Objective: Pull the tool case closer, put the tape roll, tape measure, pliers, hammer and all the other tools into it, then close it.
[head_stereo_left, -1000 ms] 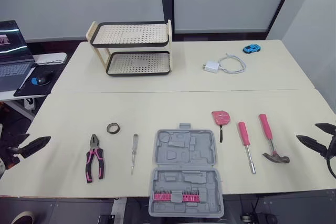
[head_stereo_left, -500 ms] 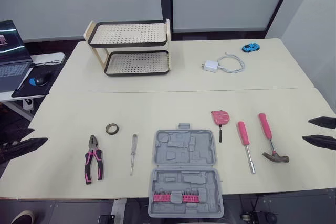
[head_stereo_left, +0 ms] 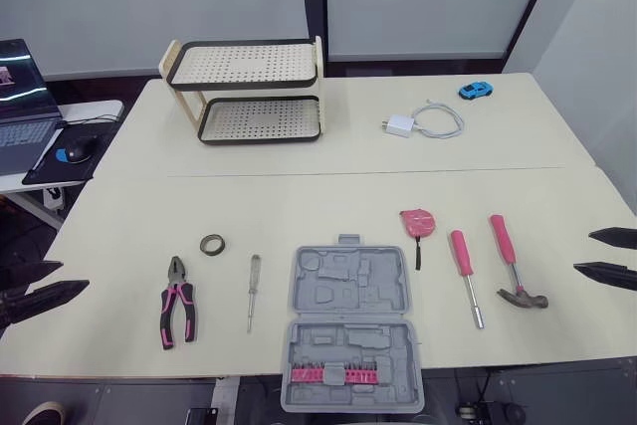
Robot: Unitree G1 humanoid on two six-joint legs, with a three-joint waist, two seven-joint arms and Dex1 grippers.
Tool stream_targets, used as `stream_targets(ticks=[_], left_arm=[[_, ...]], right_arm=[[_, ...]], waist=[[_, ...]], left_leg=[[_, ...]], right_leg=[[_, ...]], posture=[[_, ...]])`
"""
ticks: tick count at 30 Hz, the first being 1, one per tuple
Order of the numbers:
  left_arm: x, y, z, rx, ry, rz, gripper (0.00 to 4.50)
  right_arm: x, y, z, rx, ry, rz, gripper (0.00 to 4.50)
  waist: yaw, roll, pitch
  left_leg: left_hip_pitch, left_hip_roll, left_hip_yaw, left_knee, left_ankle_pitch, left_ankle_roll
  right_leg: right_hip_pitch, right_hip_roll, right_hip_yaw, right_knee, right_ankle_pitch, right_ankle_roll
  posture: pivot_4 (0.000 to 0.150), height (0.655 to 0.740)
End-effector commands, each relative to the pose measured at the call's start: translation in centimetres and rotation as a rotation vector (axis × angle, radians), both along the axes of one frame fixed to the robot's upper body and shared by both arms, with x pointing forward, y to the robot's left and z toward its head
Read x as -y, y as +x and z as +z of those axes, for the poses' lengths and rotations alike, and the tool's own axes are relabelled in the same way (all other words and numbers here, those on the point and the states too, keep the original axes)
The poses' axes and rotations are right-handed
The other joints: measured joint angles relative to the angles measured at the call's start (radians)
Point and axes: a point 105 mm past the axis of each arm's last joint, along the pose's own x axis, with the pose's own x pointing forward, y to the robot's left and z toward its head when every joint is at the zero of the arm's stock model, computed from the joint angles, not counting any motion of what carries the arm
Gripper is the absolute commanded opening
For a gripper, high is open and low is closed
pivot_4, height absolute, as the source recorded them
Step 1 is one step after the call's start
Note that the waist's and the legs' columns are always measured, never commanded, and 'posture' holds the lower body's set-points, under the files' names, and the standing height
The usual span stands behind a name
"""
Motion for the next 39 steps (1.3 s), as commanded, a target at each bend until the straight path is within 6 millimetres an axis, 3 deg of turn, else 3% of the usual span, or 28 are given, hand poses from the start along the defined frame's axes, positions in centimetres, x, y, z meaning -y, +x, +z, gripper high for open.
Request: stream_targets(ticks=[1,5,7,9,13,17,23,26,29,34,39], left_arm=[[-0.6,0.5,1.0,0.065,0.044,0.021,4.46],[-1.2,1.4,0.9,0.072,0.068,0.081,4.46],[-1.6,1.8,0.8,0.075,0.057,0.120,4.46],[-2.0,1.8,0.2,0.032,0.070,0.153,4.46],[-2.3,1.7,-0.5,0.054,0.041,0.235,4.46],[-1.6,1.3,-1.7,0.099,0.060,0.295,4.46],[0.1,0.0,-4.3,0.080,0.110,0.326,4.46],[0.4,-0.3,-4.0,0.132,0.069,0.355,4.46],[0.9,-1.3,-4.8,0.132,0.104,0.357,4.46],[2.0,-2.2,-5.3,0.129,0.091,0.369,4.46],[2.5,-1.7,-4.6,0.134,0.115,0.313,4.46]], right_arm=[[0.0,0.5,0.9,0.065,-0.034,-0.003,4.47],[-0.5,1.2,0.3,0.097,-0.055,0.001,4.47],[-0.7,2.6,0.3,0.167,-0.077,-0.036,4.47],[-2.0,3.6,0.3,0.205,-0.068,-0.028,4.47],[-9.4,4.8,2.1,0.278,0.089,0.135,4.47],[-17.2,4.4,3.8,0.319,0.233,0.352,4.47],[-23.4,4.1,4.4,0.381,0.303,0.552,4.47],[-25.3,3.6,3.9,0.416,0.293,0.647,4.47],[-26.4,3.2,3.6,0.419,0.323,0.683,4.47],[-27.2,2.5,2.9,0.418,0.320,0.725,4.47],[-27.4,2.4,2.9,0.422,0.310,0.737,4.47]], waist=[[0.000,0.000,0.000],[0.000,0.000,0.000],[0.000,0.000,0.000],[-0.003,0.000,0.000],[-0.011,0.001,0.000],[-0.013,0.000,-0.001],[0.005,-0.007,-0.002],[0.015,-0.007,-0.002],[0.016,-0.008,-0.003],[0.013,-0.008,-0.003],[0.014,-0.008,-0.003]], left_leg=[[0.000,0.000,0.000,0.000,0.000,0.000],[0.000,0.000,0.000,0.000,0.000,0.000],[0.000,0.000,0.000,0.000,0.000,0.000],[0.001,0.000,0.000,0.001,0.000,0.000],[0.000,0.001,0.000,0.000,0.000,0.000],[-0.001,0.002,0.000,0.000,0.000,-0.001],[-0.002,0.002,0.000,0.001,-0.001,-0.002],[-0.002,0.002,-0.002,0.001,-0.001,-0.002],[-0.001,0.001,-0.002,0.001,-0.001,-0.002],[-0.001,0.001,-0.002,0.001,-0.001,-0.002],[-0.001,0.002,-0.002,0.001,-0.001,-0.002]], right_leg=[[0.000,0.000,0.000,0.000,0.000,0.000],[0.000,0.000,0.000,0.000,0.000,0.000],[0.000,0.000,0.000,0.001,0.000,0.000],[0.000,0.000,0.000,0.002,0.000,0.000],[-0.003,0.001,0.001,0.005,0.000,0.000],[-0.004,0.000,0.000,0.006,0.000,0.000],[-0.006,0.000,0.000,0.004,0.000,0.000],[-0.008,0.000,-0.001,0.003,0.000,0.000],[-0.008,0.000,-0.002,0.003,0.001,-0.001],[-0.008,0.000,-0.001,0.002,0.001,-0.001],[-0.007,0.000,-0.002,0.002,0.001,-0.002]], posture=[[0.150,0.7400],[0.150,0.7400],[0.150,0.7400],[0.150,0.7400],[0.150,0.7400],[0.150,0.7400],[0.150,0.7400],[0.150,0.7400],[0.150,0.7400],[0.150,0.7400],[0.150,0.7400]])
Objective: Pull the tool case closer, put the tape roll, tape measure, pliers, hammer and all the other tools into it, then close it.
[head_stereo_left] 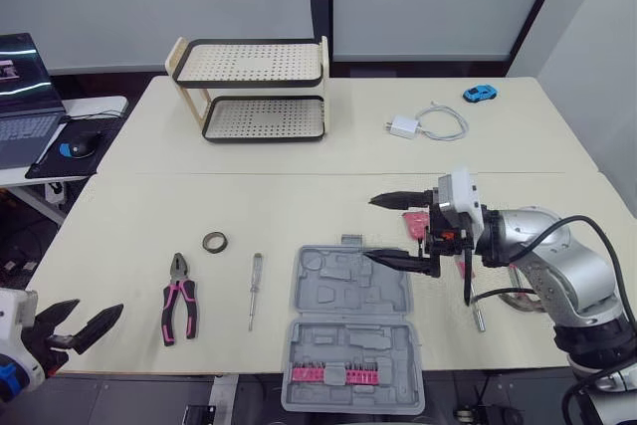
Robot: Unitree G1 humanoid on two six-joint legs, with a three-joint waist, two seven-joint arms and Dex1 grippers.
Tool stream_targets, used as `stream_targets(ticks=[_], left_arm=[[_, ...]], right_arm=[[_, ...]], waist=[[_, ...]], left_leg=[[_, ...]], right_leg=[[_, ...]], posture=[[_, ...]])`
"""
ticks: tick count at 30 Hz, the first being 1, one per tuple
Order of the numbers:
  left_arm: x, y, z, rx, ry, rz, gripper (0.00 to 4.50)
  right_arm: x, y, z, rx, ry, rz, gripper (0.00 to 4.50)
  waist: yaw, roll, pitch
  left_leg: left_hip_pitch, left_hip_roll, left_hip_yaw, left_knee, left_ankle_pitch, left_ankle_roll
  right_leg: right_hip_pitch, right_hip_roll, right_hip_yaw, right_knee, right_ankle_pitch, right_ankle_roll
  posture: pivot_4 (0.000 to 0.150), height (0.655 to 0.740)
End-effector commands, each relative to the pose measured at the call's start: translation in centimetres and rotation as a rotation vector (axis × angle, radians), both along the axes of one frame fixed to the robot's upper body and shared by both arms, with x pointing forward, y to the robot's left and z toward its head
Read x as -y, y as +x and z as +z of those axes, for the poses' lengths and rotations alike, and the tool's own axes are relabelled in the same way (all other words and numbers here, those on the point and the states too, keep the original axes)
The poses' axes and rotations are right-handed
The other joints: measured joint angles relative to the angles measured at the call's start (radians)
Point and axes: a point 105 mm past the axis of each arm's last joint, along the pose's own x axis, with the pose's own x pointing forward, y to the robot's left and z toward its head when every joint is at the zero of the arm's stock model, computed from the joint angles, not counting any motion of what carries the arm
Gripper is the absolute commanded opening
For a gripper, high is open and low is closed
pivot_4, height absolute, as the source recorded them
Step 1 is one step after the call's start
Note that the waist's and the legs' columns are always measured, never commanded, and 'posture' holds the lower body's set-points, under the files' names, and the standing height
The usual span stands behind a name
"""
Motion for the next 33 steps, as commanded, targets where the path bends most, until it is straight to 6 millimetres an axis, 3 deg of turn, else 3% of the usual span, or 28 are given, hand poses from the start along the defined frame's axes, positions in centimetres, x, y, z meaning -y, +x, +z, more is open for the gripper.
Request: stream_targets(ticks=[1,8,11,16,21,25,33], left_arm=[[0.4,0.9,2.4,0.038,0.067,-0.078,4.46],[4.6,5.0,3.8,-0.017,0.238,-0.450,4.46],[6.0,6.9,3.7,-0.014,0.247,-0.538,3.88],[6.7,9.2,2.5,-0.037,0.300,-0.605,2.21],[7.2,10.7,1.1,-0.058,0.314,-0.658,2.21],[7.4,11.6,0.2,-0.066,0.322,-0.671,1.36],[7.8,12.4,-1.2,-0.069,0.362,-0.708,1.36]], right_arm=[[-0.4,-0.5,1.1,0.065,0.002,0.031,4.47],[-0.5,-0.3,1.1,0.090,-0.017,0.012,4.47],[-0.6,-0.3,1.0,0.097,-0.019,0.000,4.50],[-0.8,-0.3,1.1,0.100,-0.020,-0.008,4.50],[-0.7,-0.4,0.6,0.101,-0.046,-0.013,4.50],[-0.7,-0.6,0.7,0.104,-0.051,-0.015,4.50],[-1.0,-0.8,0.4,0.117,-0.080,-0.018,4.50]], waist=[[0.000,0.000,0.000],[0.007,0.001,0.000],[0.003,0.001,0.001],[-0.012,0.001,0.001],[-0.014,0.001,0.001],[-0.012,0.001,0.001],[-0.012,0.001,0.001]], left_leg=[[0.000,0.000,0.000,0.000,0.000,0.000],[0.001,-0.001,0.000,0.000,0.000,0.000],[0.000,-0.001,0.000,0.000,0.000,0.000],[-0.001,-0.001,0.000,-0.001,0.000,0.000],[-0.001,-0.001,0.001,-0.001,0.000,0.000],[-0.001,-0.001,0.001,0.000,0.000,0.000],[-0.001,-0.001,0.000,0.000,0.000,0.000]], right_leg=[[0.000,0.000,0.000,0.000,0.000,0.000],[0.001,0.000,-0.001,-0.001,0.002,-0.003],[0.001,0.001,0.000,-0.002,0.002,-0.003],[0.001,0.001,0.000,-0.001,0.002,-0.003],[0.000,0.001,0.000,0.000,0.002,-0.003],[0.000,0.001,0.000,0.001,0.002,-0.003],[0.000,0.002,0.000,0.002,0.002,-0.003]], posture=[[0.150,0.7400],[0.150,0.7400],[0.150,0.7400],[0.150,0.7400],[0.150,0.7400],[0.150,0.7400],[0.150,0.7400]])
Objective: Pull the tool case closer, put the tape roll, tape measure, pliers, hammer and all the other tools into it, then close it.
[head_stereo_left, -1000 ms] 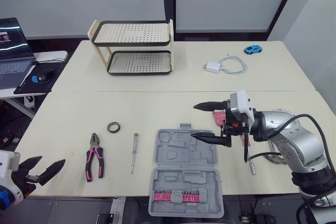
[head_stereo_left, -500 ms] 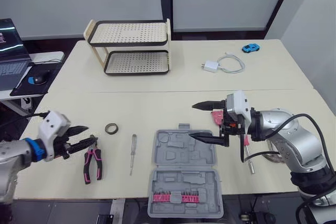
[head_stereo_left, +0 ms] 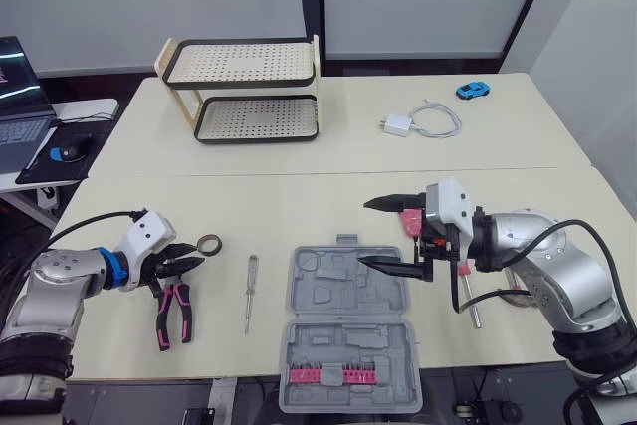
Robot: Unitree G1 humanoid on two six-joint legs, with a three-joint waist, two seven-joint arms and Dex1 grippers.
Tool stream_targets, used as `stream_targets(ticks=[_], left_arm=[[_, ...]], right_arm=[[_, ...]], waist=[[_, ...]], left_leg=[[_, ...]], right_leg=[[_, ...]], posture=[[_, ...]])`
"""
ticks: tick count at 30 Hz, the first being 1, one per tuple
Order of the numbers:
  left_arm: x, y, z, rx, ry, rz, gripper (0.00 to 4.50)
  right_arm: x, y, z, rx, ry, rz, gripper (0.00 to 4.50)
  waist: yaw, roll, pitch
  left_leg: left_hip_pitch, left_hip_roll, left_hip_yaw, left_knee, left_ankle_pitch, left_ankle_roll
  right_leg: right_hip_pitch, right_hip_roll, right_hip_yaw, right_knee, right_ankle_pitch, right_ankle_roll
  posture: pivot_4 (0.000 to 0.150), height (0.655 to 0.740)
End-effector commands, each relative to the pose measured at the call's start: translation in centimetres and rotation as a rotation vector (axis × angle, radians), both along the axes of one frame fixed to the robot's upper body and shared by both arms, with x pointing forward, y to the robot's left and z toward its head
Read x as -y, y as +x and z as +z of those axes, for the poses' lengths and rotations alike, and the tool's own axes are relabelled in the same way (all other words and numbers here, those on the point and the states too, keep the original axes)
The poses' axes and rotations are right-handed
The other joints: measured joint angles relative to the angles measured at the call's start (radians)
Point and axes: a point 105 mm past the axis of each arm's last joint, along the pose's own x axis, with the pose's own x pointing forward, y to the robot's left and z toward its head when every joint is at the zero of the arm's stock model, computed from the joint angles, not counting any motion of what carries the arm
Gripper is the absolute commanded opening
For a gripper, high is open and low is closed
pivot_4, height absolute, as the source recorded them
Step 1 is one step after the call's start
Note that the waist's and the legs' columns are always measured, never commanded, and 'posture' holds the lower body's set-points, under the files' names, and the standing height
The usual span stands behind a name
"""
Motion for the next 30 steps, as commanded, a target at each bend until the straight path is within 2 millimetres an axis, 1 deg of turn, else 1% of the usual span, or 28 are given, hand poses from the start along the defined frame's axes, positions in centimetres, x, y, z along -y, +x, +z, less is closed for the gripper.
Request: stream_targets(ticks=[1,11,20,23,25,26,30], left_arm=[[0.3,0.5,-0.3,0.023,0.032,-0.026,1.36],[0.7,1.8,-1.4,0.064,0.116,-0.070,1.36],[0.6,2.1,-2.7,0.024,0.134,-0.049,1.36],[0.7,2.3,-2.7,0.023,0.132,-0.047,0.82],[0.8,2.4,-2.9,0.019,0.133,-0.048,0.24],[0.8,2.4,-2.9,0.017,0.133,-0.049,0.03],[0.9,2.5,-2.7,0.023,0.123,-0.051,0.03]], right_arm=[[-0.4,-0.6,0.8,0.051,-0.008,0.013,4.50],[-0.5,-0.6,0.9,0.059,-0.013,0.008,4.50],[-0.5,-0.5,0.9,0.061,-0.014,-0.009,4.50],[-0.5,-0.5,0.9,0.061,-0.014,-0.009,4.50],[-0.5,-0.5,0.8,0.060,-0.015,-0.008,4.50],[-0.5,-0.6,0.7,0.059,-0.017,-0.007,4.50],[-0.6,-0.7,0.6,0.058,-0.018,-0.003,4.50]], waist=[[0.000,0.000,0.000],[0.000,0.000,0.000],[-0.001,0.000,0.000],[-0.001,0.000,0.000],[-0.001,0.000,0.000],[-0.001,0.000,0.000],[-0.001,0.000,0.000]], left_leg=[[0.000,0.000,0.000,0.000,0.000,0.000],[0.000,0.000,0.000,0.000,0.000,0.000],[0.000,0.000,0.000,0.001,0.000,0.000],[0.000,0.000,0.000,0.001,0.000,0.000],[0.000,0.000,0.000,0.001,0.000,0.000],[0.000,-0.001,0.000,0.001,0.000,0.000],[0.000,-0.001,0.000,0.001,0.000,0.000]], right_leg=[[0.000,0.000,0.000,0.000,0.000,0.000],[0.000,0.000,0.000,0.000,0.000,0.000],[0.000,0.000,0.000,0.001,0.000,0.000],[0.000,0.000,0.000,0.001,0.000,0.000],[0.000,0.000,0.000,0.001,0.000,0.000],[0.000,0.000,0.000,0.001,0.000,0.000],[0.000,0.000,0.000,0.001,0.000,0.000]], posture=[[0.150,0.7400],[0.150,0.7400],[0.150,0.7400],[0.150,0.7400],[0.150,0.7400],[0.150,0.7400],[0.150,0.7400]])
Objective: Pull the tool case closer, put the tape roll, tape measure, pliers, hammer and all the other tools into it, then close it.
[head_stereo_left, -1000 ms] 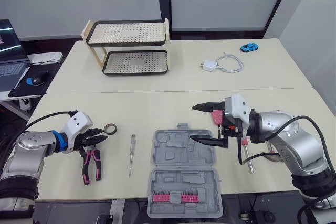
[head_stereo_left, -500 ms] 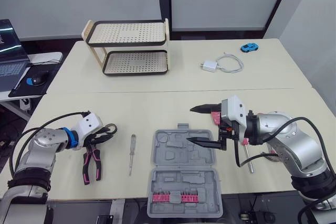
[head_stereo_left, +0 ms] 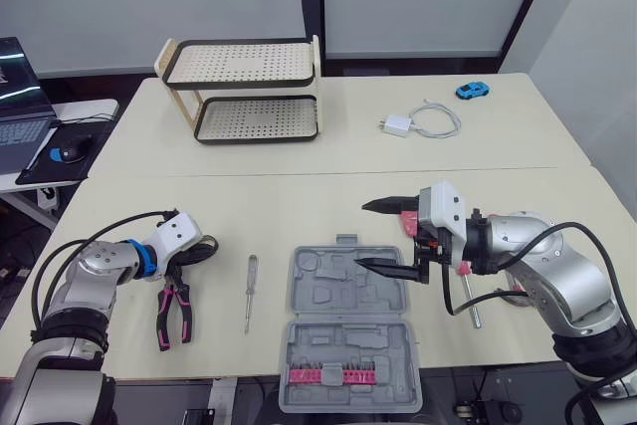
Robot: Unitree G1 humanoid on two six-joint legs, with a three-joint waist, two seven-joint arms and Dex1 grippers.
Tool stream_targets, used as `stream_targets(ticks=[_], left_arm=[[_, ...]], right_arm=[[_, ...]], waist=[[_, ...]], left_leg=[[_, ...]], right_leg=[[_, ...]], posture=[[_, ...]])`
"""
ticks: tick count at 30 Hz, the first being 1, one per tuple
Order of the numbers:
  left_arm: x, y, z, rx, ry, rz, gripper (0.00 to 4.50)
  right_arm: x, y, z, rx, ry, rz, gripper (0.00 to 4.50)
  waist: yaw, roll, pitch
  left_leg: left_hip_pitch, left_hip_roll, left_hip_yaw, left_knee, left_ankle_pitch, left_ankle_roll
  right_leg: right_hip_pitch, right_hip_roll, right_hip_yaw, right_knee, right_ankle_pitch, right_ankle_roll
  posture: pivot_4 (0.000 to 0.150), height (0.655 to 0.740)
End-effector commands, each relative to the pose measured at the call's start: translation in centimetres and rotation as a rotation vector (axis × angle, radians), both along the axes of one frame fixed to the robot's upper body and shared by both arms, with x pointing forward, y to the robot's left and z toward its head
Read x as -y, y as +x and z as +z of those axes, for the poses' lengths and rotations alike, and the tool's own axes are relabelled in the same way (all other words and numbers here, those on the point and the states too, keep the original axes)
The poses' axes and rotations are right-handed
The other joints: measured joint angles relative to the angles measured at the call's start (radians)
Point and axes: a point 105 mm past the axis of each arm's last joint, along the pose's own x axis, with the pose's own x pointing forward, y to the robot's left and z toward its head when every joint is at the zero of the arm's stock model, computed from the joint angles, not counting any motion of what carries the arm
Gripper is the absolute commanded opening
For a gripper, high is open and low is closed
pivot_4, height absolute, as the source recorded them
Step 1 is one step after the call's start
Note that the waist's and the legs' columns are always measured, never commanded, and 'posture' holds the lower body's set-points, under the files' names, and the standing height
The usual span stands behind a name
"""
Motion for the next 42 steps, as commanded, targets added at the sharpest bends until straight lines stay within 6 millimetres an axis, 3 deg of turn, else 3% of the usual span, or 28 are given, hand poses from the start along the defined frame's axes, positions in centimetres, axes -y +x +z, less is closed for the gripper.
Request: stream_targets(ticks=[1,4,11,16,20,34,42], left_arm=[[0.1,0.0,0.0,-0.005,0.001,-0.007,0.03],[0.3,-0.2,1.1,-0.012,-0.042,-0.028,0.03],[1.8,-2.4,5.9,-0.089,-0.080,-0.183,0.03],[4.2,-4.1,8.4,-0.151,-0.060,-0.313,0.03],[7.3,-4.3,9.4,-0.150,-0.079,-0.410,0.03],[16.2,-4.5,7.2,-0.136,-0.133,-0.615,0.03],[17.5,-3.0,4.1,-0.113,-0.077,-0.607,0.03]], right_arm=[[-0.4,-0.8,0.9,0.049,0.007,0.032,4.50],[-0.5,-1.1,0.9,0.045,0.009,0.045,4.50],[0.4,-1.9,-0.1,0.049,-0.026,0.052,4.50],[0.9,-2.1,-0.9,0.061,-0.048,0.027,4.50],[1.2,-2.2,-1.1,0.062,-0.041,-0.006,4.50],[1.9,-3.1,-2.3,0.051,-0.070,-0.126,4.50],[2.0,-3.5,-2.3,0.056,-0.082,-0.148,4.50]], waist=[[0.000,0.000,0.000],[0.000,0.000,0.000],[-0.001,0.000,0.000],[-0.001,0.000,0.000],[0.000,0.001,0.001],[0.002,0.000,0.000],[0.003,-0.001,0.000]], left_leg=[[0.000,0.000,0.000,0.000,0.000,0.000],[0.000,0.000,0.000,0.000,0.000,0.000],[-0.002,0.000,-0.001,0.000,0.000,0.000],[-0.001,0.001,0.000,0.000,0.000,0.000],[-0.001,0.001,-0.001,0.000,0.000,0.000],[-0.001,0.002,-0.001,0.001,0.000,0.000],[0.001,0.002,-0.001,0.001,0.000,0.000]], right_leg=[[0.000,0.000,0.000,0.000,0.000,0.000],[0.000,0.000,0.000,0.000,0.000,0.000],[-0.001,0.000,0.000,0.000,0.000,0.000],[0.000,0.001,0.000,0.000,0.000,0.000],[0.001,0.001,0.000,0.000,0.000,0.000],[0.002,0.003,0.001,-0.001,0.000,0.000],[0.005,0.003,0.000,-0.002,0.000,0.000]], posture=[[0.150,0.7400],[0.150,0.7400],[0.150,0.7400],[0.150,0.7400],[0.150,0.7400],[0.150,0.7400],[0.150,0.7400]])
